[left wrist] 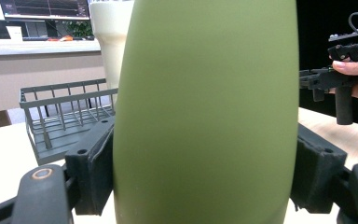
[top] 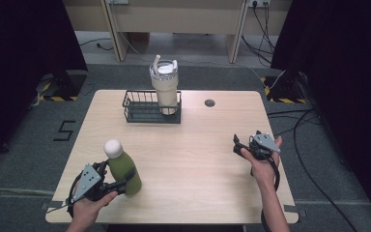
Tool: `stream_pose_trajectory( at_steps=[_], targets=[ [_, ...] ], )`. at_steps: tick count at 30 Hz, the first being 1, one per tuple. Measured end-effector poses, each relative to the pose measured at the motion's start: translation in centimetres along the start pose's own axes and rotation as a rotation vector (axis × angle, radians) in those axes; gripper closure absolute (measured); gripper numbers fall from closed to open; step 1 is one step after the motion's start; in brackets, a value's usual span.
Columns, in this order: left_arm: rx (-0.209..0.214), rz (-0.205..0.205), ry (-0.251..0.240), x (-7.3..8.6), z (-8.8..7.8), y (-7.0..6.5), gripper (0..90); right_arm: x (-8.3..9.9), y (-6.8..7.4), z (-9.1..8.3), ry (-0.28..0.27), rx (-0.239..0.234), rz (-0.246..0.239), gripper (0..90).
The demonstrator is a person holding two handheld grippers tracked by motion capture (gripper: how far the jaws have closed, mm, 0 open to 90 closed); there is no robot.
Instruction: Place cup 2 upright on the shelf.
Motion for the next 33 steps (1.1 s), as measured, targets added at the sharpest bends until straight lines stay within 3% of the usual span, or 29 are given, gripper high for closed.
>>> stream_pose_trajectory(
  at_steps=[13,33],
  targets=[
    [0.014,0.003,0.013,-0.3,0.1,0.2,21.6,-0.1,0.1,-0.1,-0.002,-0.002,0.004,11.4],
    [-0.006,0.038,-0.012,-2.7,1.5,2.2,21.6,-0.2,-0.2,-0.1,-0.006,0.008,0.01,11.8]
  ],
)
Point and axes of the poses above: each handheld gripper's, and its own axes: z roughly forward along the jaws, x roughly out of its underside, y roughly to its left, the point moved 5 cm from there along z, roughly forward along the jaws, and after that the axes turned 14 degrees about x, right-handed, at the moved point
